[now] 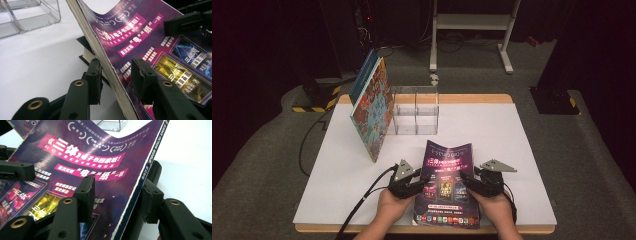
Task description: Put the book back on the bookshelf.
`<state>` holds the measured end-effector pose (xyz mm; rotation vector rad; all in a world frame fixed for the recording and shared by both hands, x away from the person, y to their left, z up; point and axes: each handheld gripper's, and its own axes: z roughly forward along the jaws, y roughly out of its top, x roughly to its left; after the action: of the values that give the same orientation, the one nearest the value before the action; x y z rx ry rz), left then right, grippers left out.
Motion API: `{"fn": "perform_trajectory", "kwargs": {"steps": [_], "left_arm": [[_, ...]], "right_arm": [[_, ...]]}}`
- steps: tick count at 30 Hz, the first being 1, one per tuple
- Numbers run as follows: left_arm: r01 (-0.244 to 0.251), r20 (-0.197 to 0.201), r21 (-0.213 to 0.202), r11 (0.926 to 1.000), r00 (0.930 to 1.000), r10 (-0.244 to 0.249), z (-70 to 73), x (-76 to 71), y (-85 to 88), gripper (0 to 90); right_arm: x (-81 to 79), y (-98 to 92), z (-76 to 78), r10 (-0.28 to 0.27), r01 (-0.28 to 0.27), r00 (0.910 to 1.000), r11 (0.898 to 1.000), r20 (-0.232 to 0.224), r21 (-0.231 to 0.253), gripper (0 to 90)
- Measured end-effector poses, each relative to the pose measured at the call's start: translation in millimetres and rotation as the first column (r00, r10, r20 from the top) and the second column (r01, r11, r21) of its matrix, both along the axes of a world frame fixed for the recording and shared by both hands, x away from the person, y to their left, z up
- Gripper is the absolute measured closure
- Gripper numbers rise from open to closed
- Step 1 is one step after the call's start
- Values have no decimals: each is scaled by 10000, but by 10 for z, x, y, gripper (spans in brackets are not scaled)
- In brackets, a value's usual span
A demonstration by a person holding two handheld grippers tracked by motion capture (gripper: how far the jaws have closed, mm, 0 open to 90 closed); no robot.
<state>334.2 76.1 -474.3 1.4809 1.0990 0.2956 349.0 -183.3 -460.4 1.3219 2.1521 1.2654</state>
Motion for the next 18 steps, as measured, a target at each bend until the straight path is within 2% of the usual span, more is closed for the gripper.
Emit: {"fn": "perform_trajectory", "kwargs": {"steps": [7, 12, 18], "left_arm": [[23, -2, -77, 10000, 10000, -23, 7, 1, 5, 670], [2, 37, -36, 10000, 10000, -2, 7, -1, 4, 681], [-43, 6, -126, 9999, 10000, 43, 18, 3, 14, 703]], "right_arm": [[10, -65, -35, 150, -145, 9989, 9998, -451, 111, 487], [-15, -98, -40, 153, -149, 9990, 9998, -410, 104, 490], [-32, -102, -3, 172, -173, 9993, 9998, -332, -16, 538]]}}
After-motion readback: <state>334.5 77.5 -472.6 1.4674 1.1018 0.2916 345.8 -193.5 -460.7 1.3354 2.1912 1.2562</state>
